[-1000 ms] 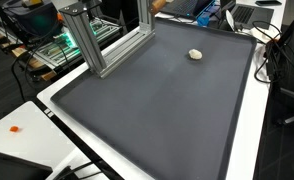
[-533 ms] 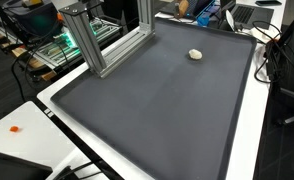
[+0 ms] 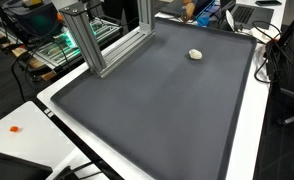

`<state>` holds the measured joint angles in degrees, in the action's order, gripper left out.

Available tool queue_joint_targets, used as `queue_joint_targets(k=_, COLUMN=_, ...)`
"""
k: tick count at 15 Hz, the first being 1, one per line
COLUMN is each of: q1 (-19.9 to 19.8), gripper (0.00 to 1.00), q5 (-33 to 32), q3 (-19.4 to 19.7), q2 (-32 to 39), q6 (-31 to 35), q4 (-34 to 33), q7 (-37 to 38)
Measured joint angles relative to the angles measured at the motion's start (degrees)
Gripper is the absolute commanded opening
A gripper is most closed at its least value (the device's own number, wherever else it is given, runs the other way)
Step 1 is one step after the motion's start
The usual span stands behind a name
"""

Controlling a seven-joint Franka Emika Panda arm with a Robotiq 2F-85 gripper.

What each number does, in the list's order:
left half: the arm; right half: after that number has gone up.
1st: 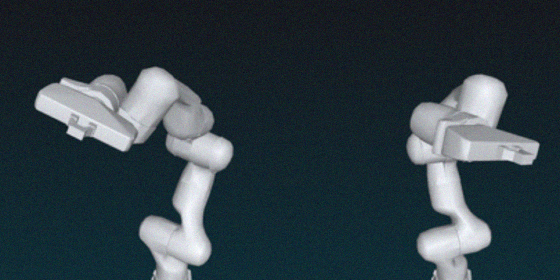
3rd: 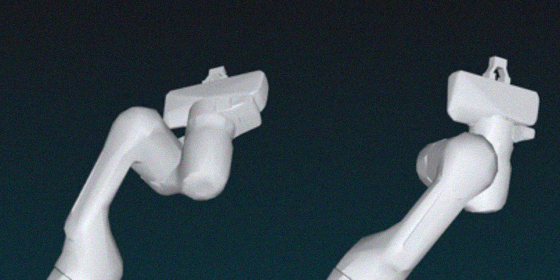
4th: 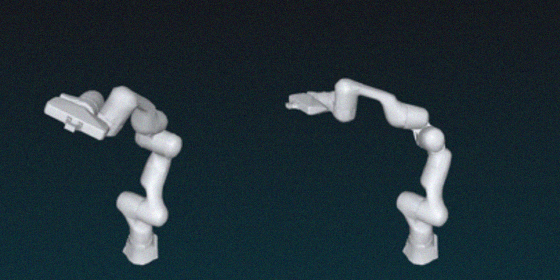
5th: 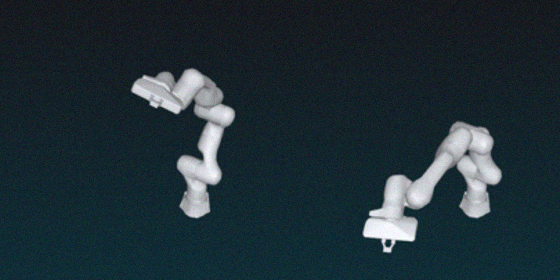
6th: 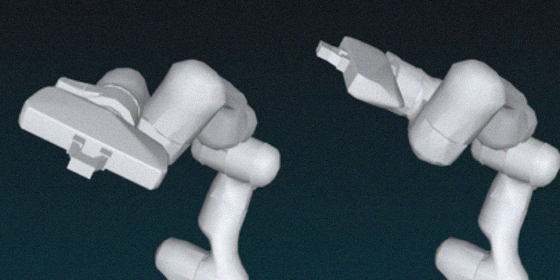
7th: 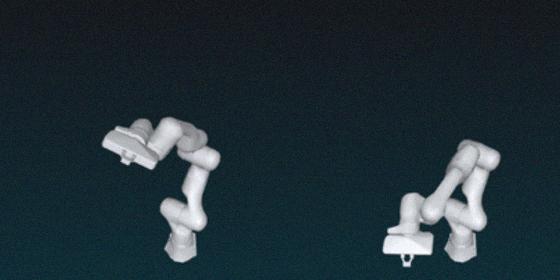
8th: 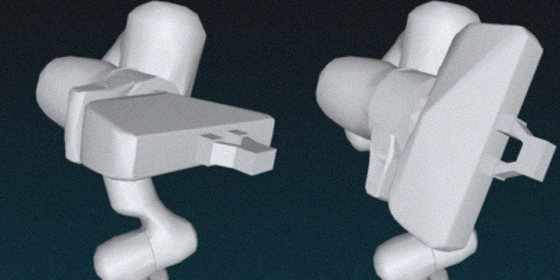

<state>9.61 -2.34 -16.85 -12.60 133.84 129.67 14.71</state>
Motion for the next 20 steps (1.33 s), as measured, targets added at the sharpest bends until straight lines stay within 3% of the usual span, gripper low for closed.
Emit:
queue_joint_targets(k=7, q1=-0.85, gripper=0.35, q5=-2.16, q3=0.88, q2=3.74, q6=3.21, q4=-1.09, q7=2.92)
queue_joint_targets(k=13, q1=-2.05, gripper=0.35, q5=-8.15, q3=3.07, q2=11.63, q6=3.53, q4=-6.87, q7=7.36)
queue_joint_targets(k=20, q1=-1.30, gripper=0.35, q5=-8.37, q3=5.52, q2=20.27, q6=2.84, q4=-12.97, q7=8.14)
